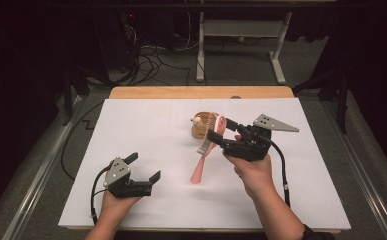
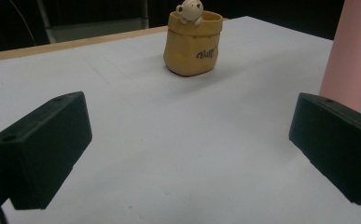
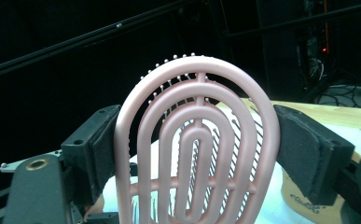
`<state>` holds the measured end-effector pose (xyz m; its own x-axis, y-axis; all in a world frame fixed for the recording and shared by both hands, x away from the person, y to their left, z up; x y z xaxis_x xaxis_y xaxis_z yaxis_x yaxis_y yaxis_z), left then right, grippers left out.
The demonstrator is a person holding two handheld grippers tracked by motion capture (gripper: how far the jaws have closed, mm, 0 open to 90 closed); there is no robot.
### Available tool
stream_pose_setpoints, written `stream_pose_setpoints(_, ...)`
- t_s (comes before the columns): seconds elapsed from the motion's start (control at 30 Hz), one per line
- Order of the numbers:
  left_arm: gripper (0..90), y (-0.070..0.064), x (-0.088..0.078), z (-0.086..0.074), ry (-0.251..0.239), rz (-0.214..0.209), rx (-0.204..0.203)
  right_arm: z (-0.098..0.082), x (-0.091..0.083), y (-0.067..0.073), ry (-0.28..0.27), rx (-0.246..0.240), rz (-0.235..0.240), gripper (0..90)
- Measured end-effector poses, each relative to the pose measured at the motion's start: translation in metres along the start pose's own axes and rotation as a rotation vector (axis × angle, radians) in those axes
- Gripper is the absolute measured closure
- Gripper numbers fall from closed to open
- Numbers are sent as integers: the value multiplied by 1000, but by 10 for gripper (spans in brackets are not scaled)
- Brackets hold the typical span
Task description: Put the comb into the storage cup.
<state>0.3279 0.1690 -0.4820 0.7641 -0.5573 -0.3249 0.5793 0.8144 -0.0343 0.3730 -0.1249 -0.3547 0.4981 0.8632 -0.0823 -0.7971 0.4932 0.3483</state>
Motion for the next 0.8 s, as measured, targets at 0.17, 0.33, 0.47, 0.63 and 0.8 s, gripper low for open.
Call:
stream_pose_setpoints(0.17,0,0,0,0,1,-4,-2,3,-3,2,3,-47,-30,208)
stream_pose_setpoints(0.33,0,1,0,0,0,-6,-5,7,-8,4,-4,-90,-69,208)
stream_pose_setpoints(0.47,0,1,0,0,-2,-10,-10,11,-13,3,-16,-117,-94,208)
stream_pose_setpoints(0.63,0,2,-1,0,-2,-10,-15,13,-18,1,-18,-140,-125,208)
stream_pose_setpoints(0.8,0,3,-1,-1,-1,-7,-15,18,-24,-2,-30,-164,-162,208)
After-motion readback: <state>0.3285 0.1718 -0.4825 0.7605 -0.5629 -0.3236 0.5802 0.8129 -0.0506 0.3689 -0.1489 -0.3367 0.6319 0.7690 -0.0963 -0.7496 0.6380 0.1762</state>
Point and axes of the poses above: each handheld gripper's, and its own axes: x roughly forward along the jaws, z roughly out of its top, y roughly to its left, the point moved 5 cm from there along x, roughly forward along the jaws, and after that the axes turned 5 degrees about z, right-handed, at the moved point
